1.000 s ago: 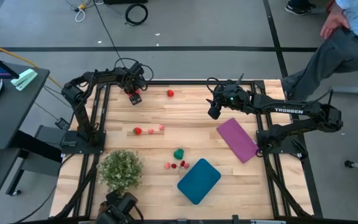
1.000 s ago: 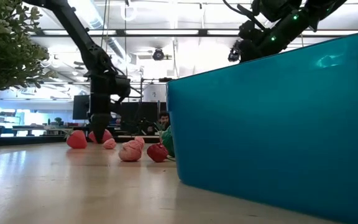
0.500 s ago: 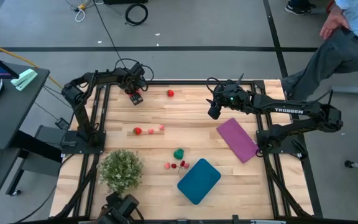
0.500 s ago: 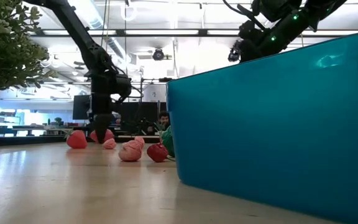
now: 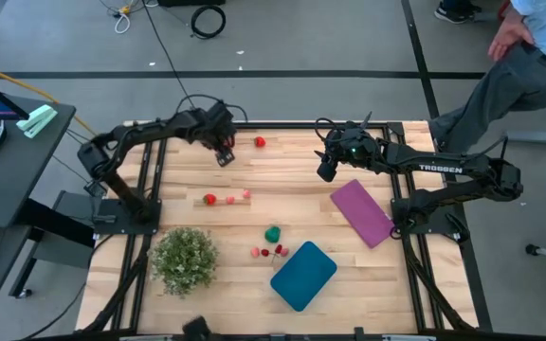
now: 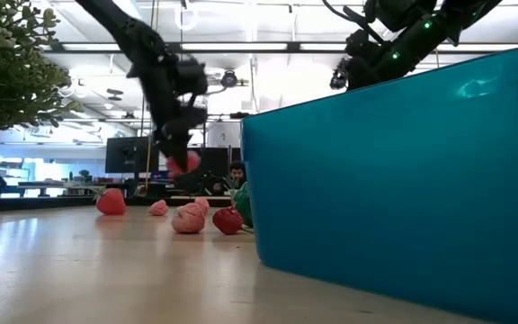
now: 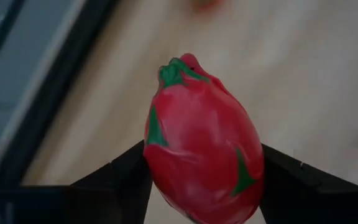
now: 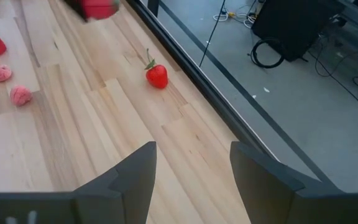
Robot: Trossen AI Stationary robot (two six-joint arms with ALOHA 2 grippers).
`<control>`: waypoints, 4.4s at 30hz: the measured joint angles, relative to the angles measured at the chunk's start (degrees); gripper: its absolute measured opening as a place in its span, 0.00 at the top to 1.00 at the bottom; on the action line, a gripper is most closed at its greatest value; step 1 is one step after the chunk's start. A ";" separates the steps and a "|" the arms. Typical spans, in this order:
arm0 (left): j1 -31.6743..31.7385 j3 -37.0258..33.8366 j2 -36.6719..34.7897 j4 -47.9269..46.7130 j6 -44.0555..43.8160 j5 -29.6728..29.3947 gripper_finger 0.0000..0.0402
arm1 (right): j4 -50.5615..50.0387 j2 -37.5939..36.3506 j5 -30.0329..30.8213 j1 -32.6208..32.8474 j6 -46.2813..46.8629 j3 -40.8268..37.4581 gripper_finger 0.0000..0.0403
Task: Pick and placing Produce into tupperware
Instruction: Put the pink dragon fruit into the blue bin, then put the top red strawberry into the blue bin
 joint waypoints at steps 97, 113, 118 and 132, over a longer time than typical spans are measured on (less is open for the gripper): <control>-38.36 72.62 33.37 -43.07 -3.02 -12.70 0.41 | -3.53 0.00 -0.04 0.07 3.71 0.00 0.47; -19.89 68.61 9.27 -55.96 -5.59 -36.41 0.54 | 7.02 2.48 -12.98 2.87 -5.20 0.00 0.47; -11.37 68.70 4.51 -55.91 -9.33 -35.20 0.56 | 17.69 10.13 -13.84 2.19 -12.31 0.00 0.47; -1.18 68.57 4.13 -51.16 6.06 -25.81 0.56 | 3.61 37.65 -23.41 -5.44 -11.06 30.74 0.53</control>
